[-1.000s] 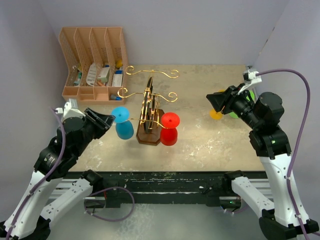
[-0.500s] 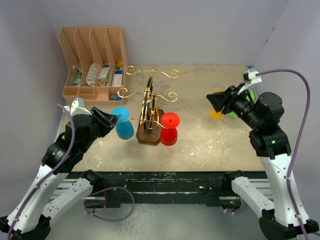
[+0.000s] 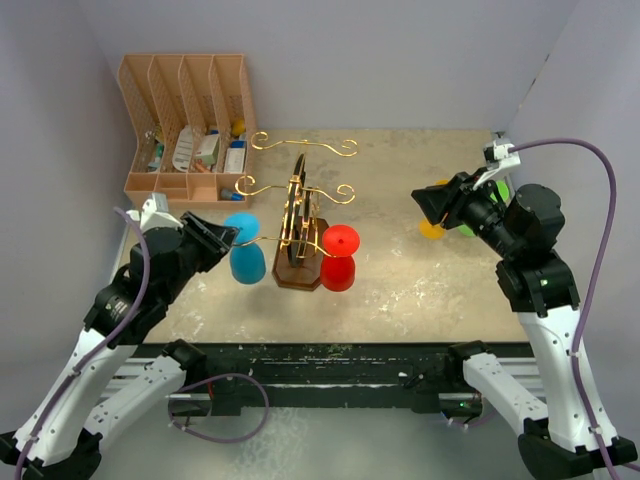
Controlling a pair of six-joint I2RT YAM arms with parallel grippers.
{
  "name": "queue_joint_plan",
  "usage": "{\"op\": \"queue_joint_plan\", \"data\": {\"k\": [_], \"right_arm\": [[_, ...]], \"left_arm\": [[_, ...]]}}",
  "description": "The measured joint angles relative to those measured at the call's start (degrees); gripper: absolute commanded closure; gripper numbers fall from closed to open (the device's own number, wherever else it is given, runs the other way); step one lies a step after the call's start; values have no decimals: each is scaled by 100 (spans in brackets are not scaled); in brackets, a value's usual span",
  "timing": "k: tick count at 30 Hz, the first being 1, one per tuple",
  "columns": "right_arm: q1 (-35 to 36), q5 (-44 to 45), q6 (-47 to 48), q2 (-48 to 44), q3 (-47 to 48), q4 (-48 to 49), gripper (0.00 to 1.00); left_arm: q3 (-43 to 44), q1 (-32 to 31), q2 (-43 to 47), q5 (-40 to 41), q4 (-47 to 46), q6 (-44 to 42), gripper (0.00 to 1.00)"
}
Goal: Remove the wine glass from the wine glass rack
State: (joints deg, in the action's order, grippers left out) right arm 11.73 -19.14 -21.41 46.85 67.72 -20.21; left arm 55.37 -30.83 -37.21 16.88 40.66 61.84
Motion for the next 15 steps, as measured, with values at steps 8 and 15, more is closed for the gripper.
{"op": "queue_joint_plan", "data": {"k": [8, 15], "right_arm": [[0, -9, 0, 0, -59, 7, 61], [0, -11, 0, 0, -74, 42, 61]], "left_arm": [[-170, 0, -35, -22, -291, 57, 58], [-286, 0, -59, -61, -417, 96, 66]]}}
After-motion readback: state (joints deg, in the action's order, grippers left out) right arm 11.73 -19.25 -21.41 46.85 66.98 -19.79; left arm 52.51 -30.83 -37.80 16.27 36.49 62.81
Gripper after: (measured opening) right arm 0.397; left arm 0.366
